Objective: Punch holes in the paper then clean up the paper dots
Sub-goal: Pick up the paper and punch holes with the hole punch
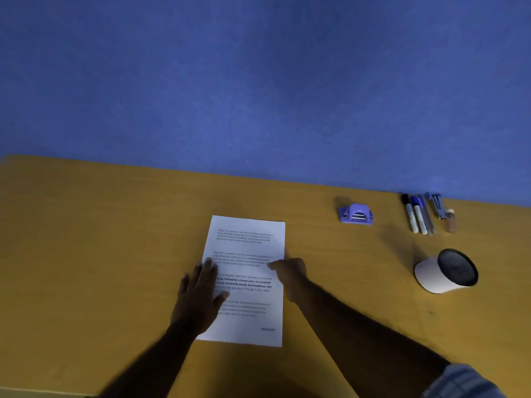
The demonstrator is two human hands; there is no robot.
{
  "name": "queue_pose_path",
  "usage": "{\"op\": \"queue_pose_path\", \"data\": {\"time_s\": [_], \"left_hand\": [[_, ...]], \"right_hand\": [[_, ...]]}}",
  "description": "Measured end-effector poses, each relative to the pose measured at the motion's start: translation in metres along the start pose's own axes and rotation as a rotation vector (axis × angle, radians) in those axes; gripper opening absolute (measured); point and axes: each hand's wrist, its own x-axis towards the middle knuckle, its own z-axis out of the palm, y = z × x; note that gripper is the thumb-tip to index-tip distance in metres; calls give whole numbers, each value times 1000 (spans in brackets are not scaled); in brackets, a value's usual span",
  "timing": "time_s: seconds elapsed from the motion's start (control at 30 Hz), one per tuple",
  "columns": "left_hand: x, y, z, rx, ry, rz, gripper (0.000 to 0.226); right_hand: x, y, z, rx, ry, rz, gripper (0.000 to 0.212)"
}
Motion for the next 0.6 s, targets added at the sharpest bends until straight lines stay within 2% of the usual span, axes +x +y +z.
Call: {"op": "queue_pose_path", "data": {"time_s": [0.1,0.33,0.47,0.6], "left_hand": [[0,-1,0,22,-6,13,83],[0,-1,-1,0,-7,16,79],[-1,-2,-1,22,1,27,90],[0,-3,1,31,-9,12,84]], "right_hand": [[4,-5,3,-11,27,41,34],[16,-10,13,-100,34,120,35],[10,-4,10,-295,31,-51,27],[3,7,3,-126,-156,-118,21]]}}
